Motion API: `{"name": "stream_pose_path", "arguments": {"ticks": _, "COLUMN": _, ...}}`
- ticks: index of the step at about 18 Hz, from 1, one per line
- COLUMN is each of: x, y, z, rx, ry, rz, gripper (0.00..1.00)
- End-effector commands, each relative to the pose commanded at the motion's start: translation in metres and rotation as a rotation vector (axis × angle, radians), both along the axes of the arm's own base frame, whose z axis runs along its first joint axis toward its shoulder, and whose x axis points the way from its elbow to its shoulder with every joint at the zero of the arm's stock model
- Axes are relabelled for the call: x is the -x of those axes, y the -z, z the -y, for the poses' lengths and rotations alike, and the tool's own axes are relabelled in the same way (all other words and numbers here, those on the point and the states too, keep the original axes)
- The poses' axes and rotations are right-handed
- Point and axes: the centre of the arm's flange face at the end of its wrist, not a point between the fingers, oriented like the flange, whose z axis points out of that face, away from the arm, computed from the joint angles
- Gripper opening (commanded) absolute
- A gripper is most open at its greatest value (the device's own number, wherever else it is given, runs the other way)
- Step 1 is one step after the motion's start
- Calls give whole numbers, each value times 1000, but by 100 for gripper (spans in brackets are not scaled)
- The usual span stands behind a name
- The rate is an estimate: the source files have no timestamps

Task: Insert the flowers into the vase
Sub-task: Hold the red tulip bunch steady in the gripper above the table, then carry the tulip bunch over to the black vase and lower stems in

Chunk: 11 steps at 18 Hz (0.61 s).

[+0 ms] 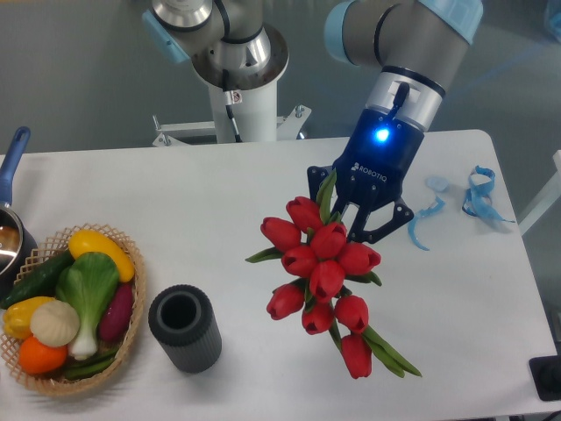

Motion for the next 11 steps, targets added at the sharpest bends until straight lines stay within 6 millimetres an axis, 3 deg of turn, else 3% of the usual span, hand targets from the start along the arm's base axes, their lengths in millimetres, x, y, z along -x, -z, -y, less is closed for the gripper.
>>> {"name": "stream_pose_path", "arguments": {"ticks": 5, "x": -4, "y": 5, "z": -4, "rx": 3, "ry": 11, "rz": 4, "gripper": 14}}
{"name": "stream_pose_path", "arguments": {"ticks": 11, "x": -7, "y": 32, "z": -33, "rx": -50, "ry": 85, "rz": -21, "gripper": 13}}
